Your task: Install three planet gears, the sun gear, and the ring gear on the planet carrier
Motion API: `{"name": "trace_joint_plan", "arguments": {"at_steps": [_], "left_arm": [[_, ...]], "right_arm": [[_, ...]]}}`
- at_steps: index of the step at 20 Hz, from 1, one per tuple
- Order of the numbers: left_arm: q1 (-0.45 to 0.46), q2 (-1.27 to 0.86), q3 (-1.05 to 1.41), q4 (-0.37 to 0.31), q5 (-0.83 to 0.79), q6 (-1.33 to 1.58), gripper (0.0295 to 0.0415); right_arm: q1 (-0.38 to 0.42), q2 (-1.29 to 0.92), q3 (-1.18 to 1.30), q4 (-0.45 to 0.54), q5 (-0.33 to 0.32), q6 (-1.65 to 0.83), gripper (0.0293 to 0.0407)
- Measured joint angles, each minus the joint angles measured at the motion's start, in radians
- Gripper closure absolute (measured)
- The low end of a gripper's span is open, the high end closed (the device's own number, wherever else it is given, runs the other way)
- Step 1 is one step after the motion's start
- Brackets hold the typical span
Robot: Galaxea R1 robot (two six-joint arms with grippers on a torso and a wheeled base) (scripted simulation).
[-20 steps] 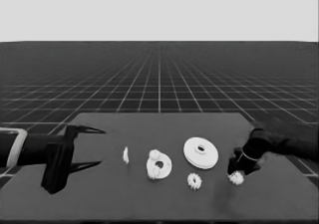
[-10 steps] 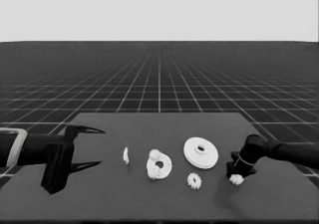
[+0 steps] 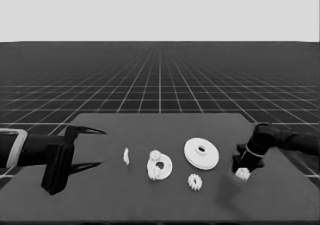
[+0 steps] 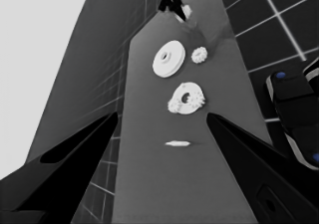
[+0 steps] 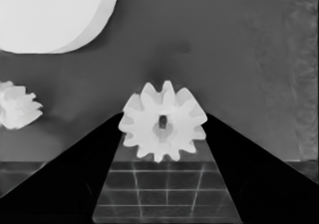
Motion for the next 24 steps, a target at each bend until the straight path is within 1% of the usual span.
{"name": "trace_joint_plan", "arguments": {"at_steps": [1, 3, 8, 9, 10, 11, 12, 14, 18, 19, 20, 22, 24], "left_arm": [[0.0, 0.0, 0.0, 0.0, 0.0, 0.0, 0.0326], [0.0, 0.0, 0.0, 0.0, 0.0, 0.0, 0.0326], [0.0, 0.0, 0.0, 0.0, 0.0, 0.0, 0.0326], [0.0, 0.0, 0.0, 0.0, 0.0, 0.0, 0.0326], [0.0, 0.0, 0.0, 0.0, 0.0, 0.0, 0.0326], [0.0, 0.0, 0.0, 0.0, 0.0, 0.0, 0.0326], [0.0, 0.0, 0.0, 0.0, 0.0, 0.0, 0.0326], [0.0, 0.0, 0.0, 0.0, 0.0, 0.0, 0.0326], [0.0, 0.0, 0.0, 0.0, 0.0, 0.0, 0.0326], [0.0, 0.0, 0.0, 0.0, 0.0, 0.0, 0.0326], [0.0, 0.0, 0.0, 0.0, 0.0, 0.0, 0.0326], [0.0, 0.0, 0.0, 0.0, 0.0, 0.0, 0.0326], [0.0, 0.0, 0.0, 0.0, 0.0, 0.0, 0.0326]], "right_arm": [[0.037, -0.008, 0.014, 0.027, -0.022, 0.002, 0.0388], [0.072, -0.014, 0.023, 0.053, -0.043, 0.002, 0.0388], [0.088, -0.015, 0.025, 0.066, -0.054, 0.002, 0.0388], [0.102, 0.148, 0.079, 0.032, -0.122, 0.351, 0.0388], [0.11, 0.427, 0.029, 0.035, -0.157, 0.512, 0.0388], [0.114, 0.608, -0.09, 0.043, -0.161, 0.534, 0.0388], [0.115, 0.711, -0.192, 0.048, -0.156, 0.516, 0.0388], [0.115, 0.803, -0.311, 0.053, -0.149, 0.48, 0.0388], [0.115, 0.844, -0.375, 0.056, -0.145, 0.456, 0.0388], [0.055, 0.854, -0.408, -0.007, -0.127, 0.436, 0.0388], [0.012, 0.862, -0.436, -0.042, -0.113, 0.42, 0.0388], [-0.024, 0.872, -0.468, -0.073, -0.098, 0.401, 0.0388], [-0.034, 0.876, -0.48, -0.084, -0.092, 0.395, 0.0388]]}}
